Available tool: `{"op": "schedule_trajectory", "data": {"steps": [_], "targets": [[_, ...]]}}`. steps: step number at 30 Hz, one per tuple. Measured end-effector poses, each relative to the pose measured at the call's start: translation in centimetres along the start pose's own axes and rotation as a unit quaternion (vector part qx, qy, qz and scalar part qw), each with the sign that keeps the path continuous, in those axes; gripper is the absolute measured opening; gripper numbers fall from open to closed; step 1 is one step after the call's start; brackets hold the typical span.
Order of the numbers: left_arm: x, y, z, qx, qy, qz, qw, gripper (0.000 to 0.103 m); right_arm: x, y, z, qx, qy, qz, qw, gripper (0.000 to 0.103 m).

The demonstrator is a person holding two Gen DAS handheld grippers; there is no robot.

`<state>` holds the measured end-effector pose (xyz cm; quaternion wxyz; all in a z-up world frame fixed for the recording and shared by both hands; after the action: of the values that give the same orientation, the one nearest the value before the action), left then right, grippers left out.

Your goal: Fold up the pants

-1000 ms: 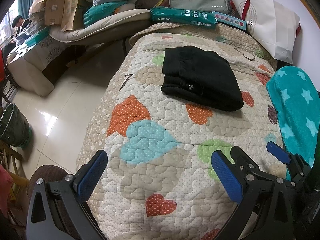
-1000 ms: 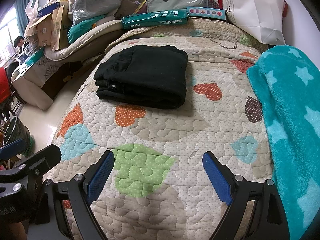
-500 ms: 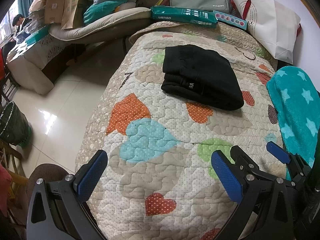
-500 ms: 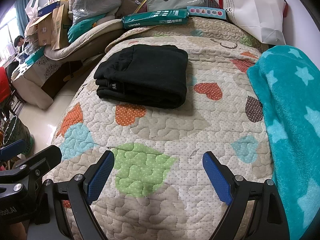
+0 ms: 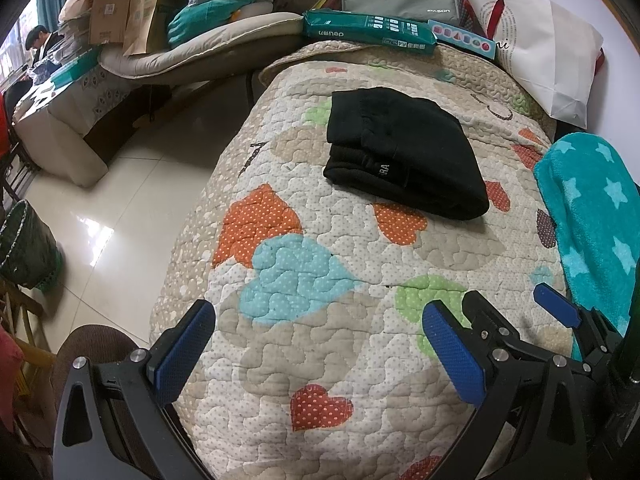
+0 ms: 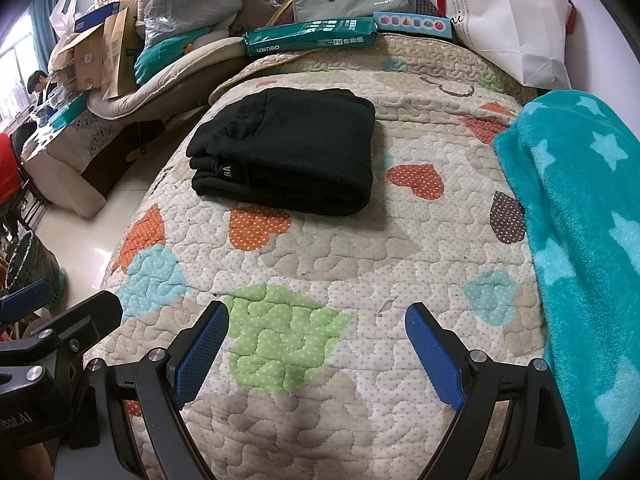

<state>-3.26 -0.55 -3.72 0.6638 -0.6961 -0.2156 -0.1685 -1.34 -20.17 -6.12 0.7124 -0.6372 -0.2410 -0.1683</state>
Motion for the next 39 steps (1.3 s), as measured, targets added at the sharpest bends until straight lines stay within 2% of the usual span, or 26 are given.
{"op": "schedule_trajectory", "data": {"steps": [11, 21, 39], "targets": [[0.2, 0.0, 0.2, -0.001, 0.0, 0.0, 1.0, 0.103, -0.1, 0.3, -0.2, -0.002, -0.001, 0.005, 1.0, 0.093], [-0.5, -0.1, 0.3, -0.002, -0.001, 0.001, 1.0, 0.103, -0.2, 0.9, -1.1, -0.028, 0.01, 0.023, 0.999, 0.093], [-0.2, 0.1, 0.3, -0.002, 0.001, 0.003, 1.0, 0.103, -0.2, 1.1, -1.4, -0.028, 0.016, 0.029, 0.999, 0.093]]}}
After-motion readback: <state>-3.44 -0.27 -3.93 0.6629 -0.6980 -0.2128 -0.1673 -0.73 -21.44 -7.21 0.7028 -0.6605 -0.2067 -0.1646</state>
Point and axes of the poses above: each gripper's, at about its wrist camera, not at the fingertips, and y roughly the way its jaws point, z to its left, x to its top, the point moved 1 cm from there along y, roughly the way its jaws point, and after that the axes turned 4 degrees about z, right-handed, at the moved point
